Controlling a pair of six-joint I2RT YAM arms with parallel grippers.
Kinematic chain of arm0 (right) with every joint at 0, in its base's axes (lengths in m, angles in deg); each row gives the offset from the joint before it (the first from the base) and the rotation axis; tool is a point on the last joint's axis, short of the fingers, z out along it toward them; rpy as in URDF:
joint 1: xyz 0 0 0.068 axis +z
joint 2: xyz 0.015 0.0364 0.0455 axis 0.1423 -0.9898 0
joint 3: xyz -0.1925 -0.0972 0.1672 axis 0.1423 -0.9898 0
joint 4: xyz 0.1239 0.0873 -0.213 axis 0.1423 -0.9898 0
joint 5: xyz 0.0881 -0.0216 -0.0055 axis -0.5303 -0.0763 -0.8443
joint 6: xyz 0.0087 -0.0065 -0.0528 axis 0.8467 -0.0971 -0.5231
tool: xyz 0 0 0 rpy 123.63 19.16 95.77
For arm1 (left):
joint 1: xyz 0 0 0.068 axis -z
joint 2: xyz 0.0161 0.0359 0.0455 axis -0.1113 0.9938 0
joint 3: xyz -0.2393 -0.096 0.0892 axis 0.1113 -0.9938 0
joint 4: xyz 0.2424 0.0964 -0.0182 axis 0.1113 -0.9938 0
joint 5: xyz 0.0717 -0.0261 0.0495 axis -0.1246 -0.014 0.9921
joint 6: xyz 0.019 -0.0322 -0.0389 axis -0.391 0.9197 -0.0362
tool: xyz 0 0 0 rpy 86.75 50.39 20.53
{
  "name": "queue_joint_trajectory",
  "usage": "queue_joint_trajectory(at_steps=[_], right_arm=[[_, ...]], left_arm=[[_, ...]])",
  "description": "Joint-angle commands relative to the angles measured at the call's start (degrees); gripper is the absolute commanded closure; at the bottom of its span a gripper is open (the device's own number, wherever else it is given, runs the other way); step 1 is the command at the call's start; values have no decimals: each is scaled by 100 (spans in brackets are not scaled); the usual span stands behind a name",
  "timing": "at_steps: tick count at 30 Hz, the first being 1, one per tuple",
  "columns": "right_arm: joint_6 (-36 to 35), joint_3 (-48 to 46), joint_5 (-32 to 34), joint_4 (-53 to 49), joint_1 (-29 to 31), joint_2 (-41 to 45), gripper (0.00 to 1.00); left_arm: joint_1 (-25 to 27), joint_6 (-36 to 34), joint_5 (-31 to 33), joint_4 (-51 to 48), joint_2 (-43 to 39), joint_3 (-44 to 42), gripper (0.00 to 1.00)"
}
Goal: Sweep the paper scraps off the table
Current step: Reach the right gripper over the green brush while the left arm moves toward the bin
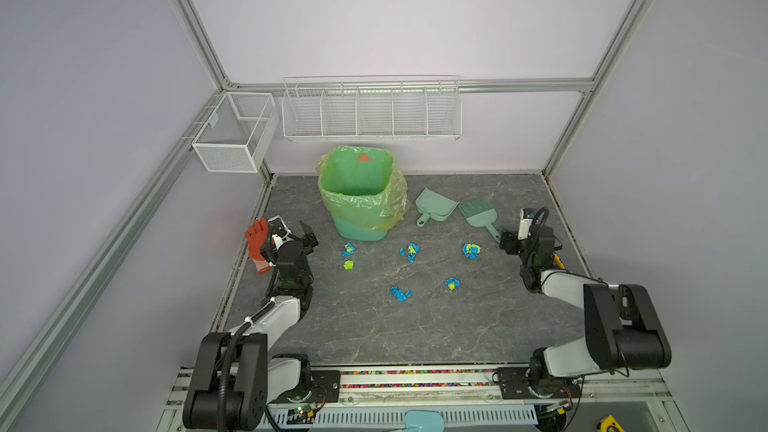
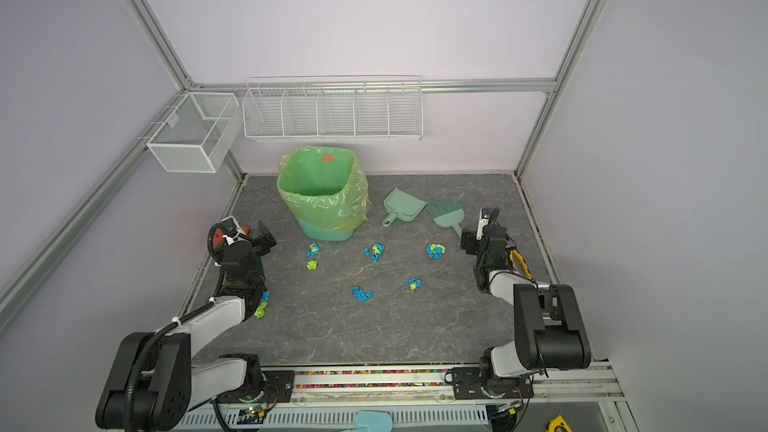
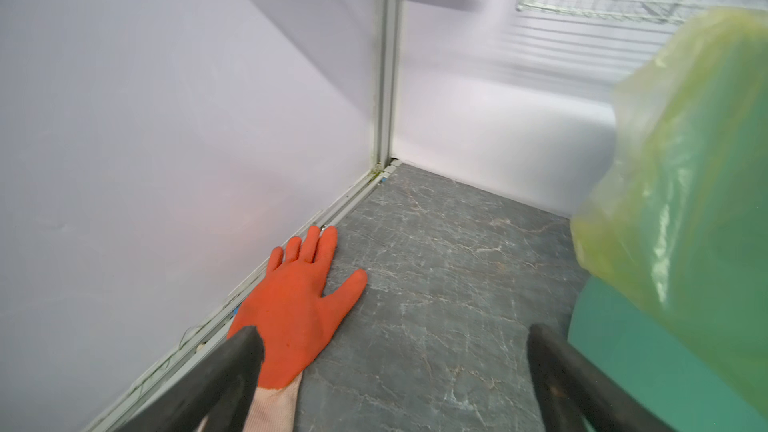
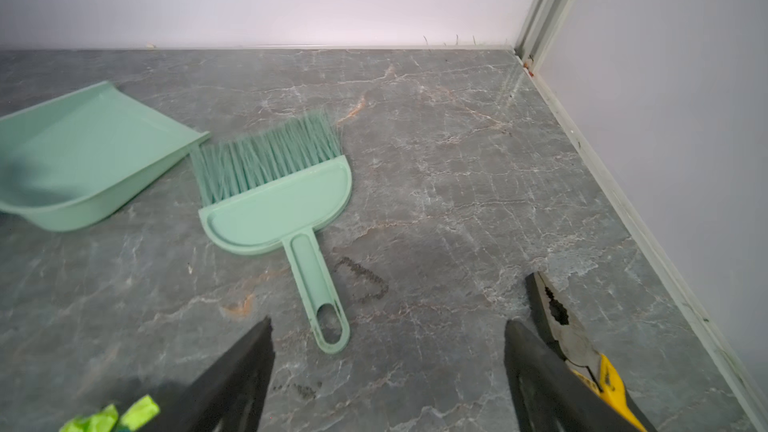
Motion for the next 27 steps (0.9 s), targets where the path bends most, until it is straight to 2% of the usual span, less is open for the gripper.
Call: queue_joint_trajectory(at_steps=[1,4,7,11,14,20,27], right_arm=[[711,624,453,-1761,54,22,12],[713,849,691,-2208,276,143,12],[1037,1223,937,-2907,346,243,12],[1248,1937,1000,-4068,501,243,12],[1552,2174,841,-4614,584,342,12],[2084,2510,330,-5471,712,345,12],[1356,2742,-233,-5775,707,5,12]], left_arm=[[11,737,449,-1165,-414,409,1],[11,1031,399,-1870,-794,675,1],[11,1391,234,-2722,-1071,968,1],[133,1456,-244,-3528,-1245,1338,1],[469,1415,-170,-3987,-1323,1586,1],[1487,1117,83,-4573,-1429,1889,1],[2641,825,222,-4951,-1692,1918,1]])
